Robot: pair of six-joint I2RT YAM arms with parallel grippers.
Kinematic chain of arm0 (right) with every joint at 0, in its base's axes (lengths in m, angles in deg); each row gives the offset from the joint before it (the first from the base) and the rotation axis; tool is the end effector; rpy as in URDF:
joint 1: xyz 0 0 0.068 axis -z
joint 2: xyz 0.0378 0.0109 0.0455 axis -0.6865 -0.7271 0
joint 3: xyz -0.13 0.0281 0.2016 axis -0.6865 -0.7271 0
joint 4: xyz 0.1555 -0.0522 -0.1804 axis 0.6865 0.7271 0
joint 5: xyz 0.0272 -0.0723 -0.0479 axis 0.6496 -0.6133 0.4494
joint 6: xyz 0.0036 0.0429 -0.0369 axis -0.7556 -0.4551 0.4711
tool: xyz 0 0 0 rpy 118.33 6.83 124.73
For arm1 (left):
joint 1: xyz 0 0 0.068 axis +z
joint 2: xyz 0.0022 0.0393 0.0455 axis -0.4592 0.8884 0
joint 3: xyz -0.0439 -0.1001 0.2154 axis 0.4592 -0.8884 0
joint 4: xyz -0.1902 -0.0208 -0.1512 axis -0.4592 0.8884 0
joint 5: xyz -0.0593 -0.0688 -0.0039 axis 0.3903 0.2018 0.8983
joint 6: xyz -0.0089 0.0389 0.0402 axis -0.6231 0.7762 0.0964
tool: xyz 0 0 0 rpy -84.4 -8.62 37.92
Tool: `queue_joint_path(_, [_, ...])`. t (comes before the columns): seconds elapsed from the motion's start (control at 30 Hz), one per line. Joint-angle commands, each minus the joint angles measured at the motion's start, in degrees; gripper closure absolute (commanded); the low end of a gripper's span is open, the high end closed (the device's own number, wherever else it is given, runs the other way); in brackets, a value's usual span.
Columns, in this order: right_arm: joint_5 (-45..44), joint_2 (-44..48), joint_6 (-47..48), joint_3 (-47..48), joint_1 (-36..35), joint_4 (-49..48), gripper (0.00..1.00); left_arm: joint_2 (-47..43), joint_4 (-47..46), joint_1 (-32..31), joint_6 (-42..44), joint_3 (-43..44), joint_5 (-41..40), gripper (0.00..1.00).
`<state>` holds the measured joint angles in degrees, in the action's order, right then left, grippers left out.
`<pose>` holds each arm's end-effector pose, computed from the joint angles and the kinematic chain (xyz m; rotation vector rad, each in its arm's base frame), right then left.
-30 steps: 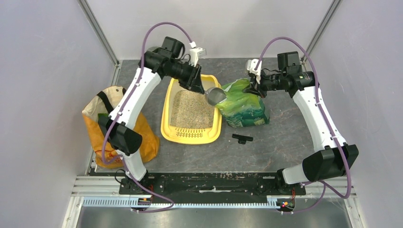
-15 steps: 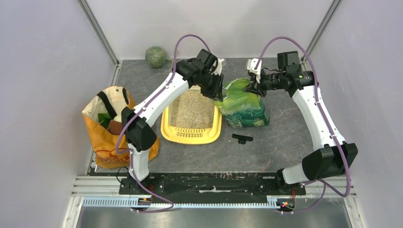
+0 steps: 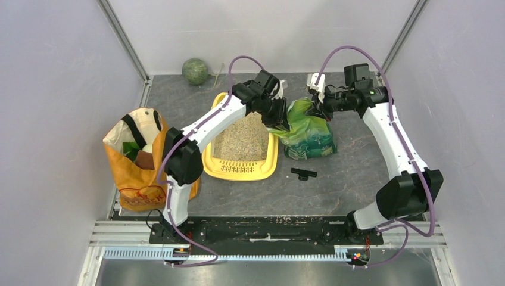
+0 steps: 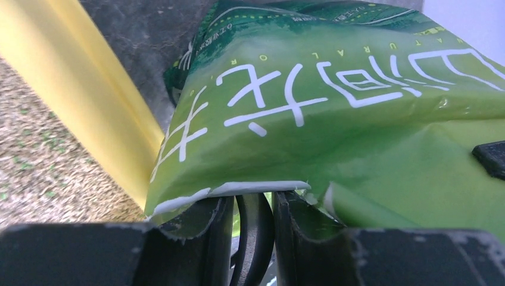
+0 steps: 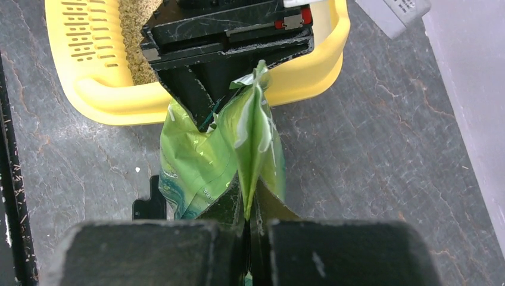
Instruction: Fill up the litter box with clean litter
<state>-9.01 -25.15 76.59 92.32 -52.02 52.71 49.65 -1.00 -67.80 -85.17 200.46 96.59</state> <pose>0.2846 0.0736 0.3363 -1.4028 1.6175 0.5880 0.3140 -0.2849 0.2723 0.4066 2.6583 -0.8693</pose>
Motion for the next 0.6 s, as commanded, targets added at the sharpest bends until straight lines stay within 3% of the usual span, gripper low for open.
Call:
queue_joint_path(0.0, [7.1, 1.2, -0.9, 3.8, -1.0, -7.3, 1.00, 1.5, -8.2, 1.9, -5.8, -8.5, 10.8, 0.98])
queue_joint_path(0.17, [7.3, 1.4, -0.9, 3.4, -1.1, -7.2, 1.00, 0.9, -20.6, 3.8, -9.4, -13.7, 23.6, 0.98])
queue_joint_path(0.4, [6.2, 1.8, -0.9, 3.1, -1.0, -7.2, 1.00, -3.6, -44.1, 5.9, -20.9, -22.5, 39.7, 0.98])
queue_joint_path(0.57, [5.5, 2.1, -0.7, 3.2, -0.7, -7.1, 1.00, -8.1, -47.8, 6.6, -22.2, -25.1, 42.5, 0.98])
